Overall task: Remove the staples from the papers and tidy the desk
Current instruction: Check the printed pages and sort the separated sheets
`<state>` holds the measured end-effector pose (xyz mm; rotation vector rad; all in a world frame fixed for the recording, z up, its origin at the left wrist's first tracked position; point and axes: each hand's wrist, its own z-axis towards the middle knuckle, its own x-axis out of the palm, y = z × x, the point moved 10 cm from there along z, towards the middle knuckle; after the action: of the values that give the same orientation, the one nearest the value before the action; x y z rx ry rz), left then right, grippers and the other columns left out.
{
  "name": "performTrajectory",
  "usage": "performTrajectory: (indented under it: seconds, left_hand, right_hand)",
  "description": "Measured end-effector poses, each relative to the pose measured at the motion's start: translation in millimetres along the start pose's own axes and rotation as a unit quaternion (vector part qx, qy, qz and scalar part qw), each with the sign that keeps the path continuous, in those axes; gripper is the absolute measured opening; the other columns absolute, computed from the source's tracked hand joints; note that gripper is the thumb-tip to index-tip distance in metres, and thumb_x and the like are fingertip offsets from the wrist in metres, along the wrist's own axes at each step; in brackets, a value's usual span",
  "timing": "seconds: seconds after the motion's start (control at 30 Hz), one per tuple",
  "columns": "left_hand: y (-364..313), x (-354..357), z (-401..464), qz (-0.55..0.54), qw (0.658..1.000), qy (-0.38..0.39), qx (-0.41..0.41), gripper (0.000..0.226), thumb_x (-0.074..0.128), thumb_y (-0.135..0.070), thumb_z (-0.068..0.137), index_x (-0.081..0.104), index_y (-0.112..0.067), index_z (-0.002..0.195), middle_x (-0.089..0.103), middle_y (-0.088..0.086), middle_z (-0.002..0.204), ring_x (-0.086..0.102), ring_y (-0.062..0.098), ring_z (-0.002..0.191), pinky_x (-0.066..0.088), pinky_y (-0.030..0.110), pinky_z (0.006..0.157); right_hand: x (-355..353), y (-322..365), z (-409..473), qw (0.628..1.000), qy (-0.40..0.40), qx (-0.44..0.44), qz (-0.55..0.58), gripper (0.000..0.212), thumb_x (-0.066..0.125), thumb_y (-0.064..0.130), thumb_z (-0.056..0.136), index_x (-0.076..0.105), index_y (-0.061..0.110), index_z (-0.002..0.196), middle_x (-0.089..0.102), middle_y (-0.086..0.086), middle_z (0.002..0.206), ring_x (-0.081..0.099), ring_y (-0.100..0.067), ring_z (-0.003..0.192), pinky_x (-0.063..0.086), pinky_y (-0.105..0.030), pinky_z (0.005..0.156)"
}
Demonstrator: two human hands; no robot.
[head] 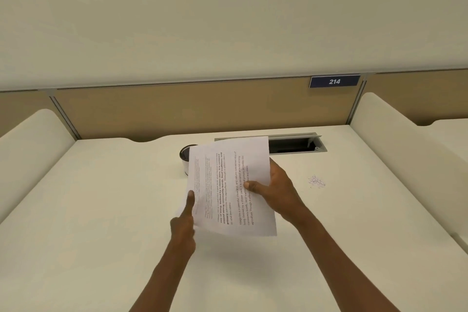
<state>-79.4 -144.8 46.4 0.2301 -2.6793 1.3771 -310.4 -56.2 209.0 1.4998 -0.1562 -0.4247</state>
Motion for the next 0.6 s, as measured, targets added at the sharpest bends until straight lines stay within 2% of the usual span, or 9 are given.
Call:
performTrajectory:
  seconds: [0.07,0.13,0.2,0.23,0.33,0.4,0.5,0.57,0.6]
  left_hand:
    - [-10.0,-7.8,9.4,0.081,0.996,-0.014,0.019,0.128,0.068,-0.090,0.052,0.045,0.001,0.139,0.052,0.018,0.145,0.050,0.037,0.132,0.040,0.045,0.108]
    - [-24.1,-6.6,18.1,0.117,0.992,0.011,0.056,0.144,0.059,-0.098,0.048,0.030,-0.004,0.153,0.034,0.019,0.158,0.032,0.035,0.147,0.024,0.052,0.119]
    - [-33.0,9.1,21.3,0.092,0.985,0.114,0.089,0.152,0.059,-0.101,0.038,0.027,-0.011,0.157,0.040,0.015,0.157,0.038,0.029,0.146,0.021,0.050,0.122]
    - [-31.0,18.9,20.0,0.075,0.979,0.170,0.078,0.153,0.061,-0.099,0.037,0.026,-0.012,0.157,0.045,0.015,0.154,0.044,0.028,0.142,0.024,0.051,0.122]
    - [-17.6,52.4,-1.3,0.048,0.941,0.333,0.027,0.134,0.063,-0.091,0.050,0.034,-0.010,0.153,0.053,0.023,0.145,0.055,0.041,0.131,0.040,0.062,0.109]
    - [-9.9,68.3,-15.3,0.021,0.917,0.398,-0.008,0.123,0.065,-0.086,0.053,0.047,-0.009,0.147,0.054,0.028,0.142,0.057,0.047,0.126,0.051,0.059,0.098]
    - [-2.7,73.5,-18.2,-0.049,0.904,0.420,-0.062,0.109,0.085,-0.069,0.054,0.058,-0.005,0.138,0.058,0.030,0.135,0.063,0.045,0.117,0.055,0.056,0.090]
    - [-11.6,63.7,-7.3,-0.065,0.924,0.375,-0.035,0.084,0.088,-0.050,0.067,0.062,-0.003,0.132,0.067,0.026,0.124,0.069,0.040,0.107,0.058,0.052,0.084]
    - [-18.5,57.1,-1.7,-0.056,0.937,0.345,-0.009,0.069,0.080,-0.041,0.077,0.062,-0.001,0.131,0.070,0.024,0.120,0.071,0.038,0.102,0.060,0.050,0.082]
  right_hand:
    - [2.9,14.6,0.5,1.000,0.030,-0.008,0.005,0.040,0.077,0.016,0.081,0.055,0.033,0.110,0.072,0.009,0.104,0.072,-0.013,0.089,0.060,-0.030,0.072]
    - [7.3,28.7,0.1,0.998,0.065,-0.012,0.017,0.041,0.076,0.013,0.082,0.055,0.032,0.111,0.072,0.009,0.103,0.072,-0.014,0.089,0.059,-0.027,0.069]
    - [12.5,40.3,-0.3,0.994,0.104,-0.015,0.028,0.043,0.075,0.009,0.082,0.056,0.026,0.115,0.072,0.004,0.107,0.072,-0.019,0.093,0.060,-0.034,0.075]
    - [14.9,45.4,-0.5,0.992,0.122,-0.018,0.029,0.043,0.075,0.007,0.081,0.056,0.023,0.117,0.072,0.001,0.109,0.071,-0.022,0.094,0.060,-0.038,0.079]
    - [17.5,60.5,-1.5,0.987,0.156,-0.021,0.033,0.043,0.075,0.005,0.081,0.057,0.020,0.116,0.072,-0.002,0.110,0.071,-0.024,0.096,0.058,-0.038,0.081]
    - [16.0,66.3,-1.0,0.984,0.170,-0.021,0.045,0.044,0.074,0.003,0.080,0.057,0.017,0.117,0.071,-0.005,0.113,0.070,-0.028,0.099,0.057,-0.041,0.084]
    - [4.3,67.3,2.5,0.985,0.167,-0.016,0.046,0.046,0.076,0.001,0.077,0.057,0.012,0.118,0.070,-0.009,0.115,0.068,-0.031,0.102,0.055,-0.046,0.089]
    - [-10.1,62.5,5.7,0.988,0.152,-0.007,0.040,0.046,0.076,0.000,0.076,0.058,0.012,0.118,0.071,-0.009,0.113,0.069,-0.031,0.101,0.056,-0.045,0.088]
    - [-18.2,59.1,6.8,0.989,0.144,-0.002,0.033,0.046,0.076,0.000,0.077,0.058,0.012,0.118,0.071,-0.008,0.113,0.069,-0.030,0.101,0.057,-0.044,0.087]
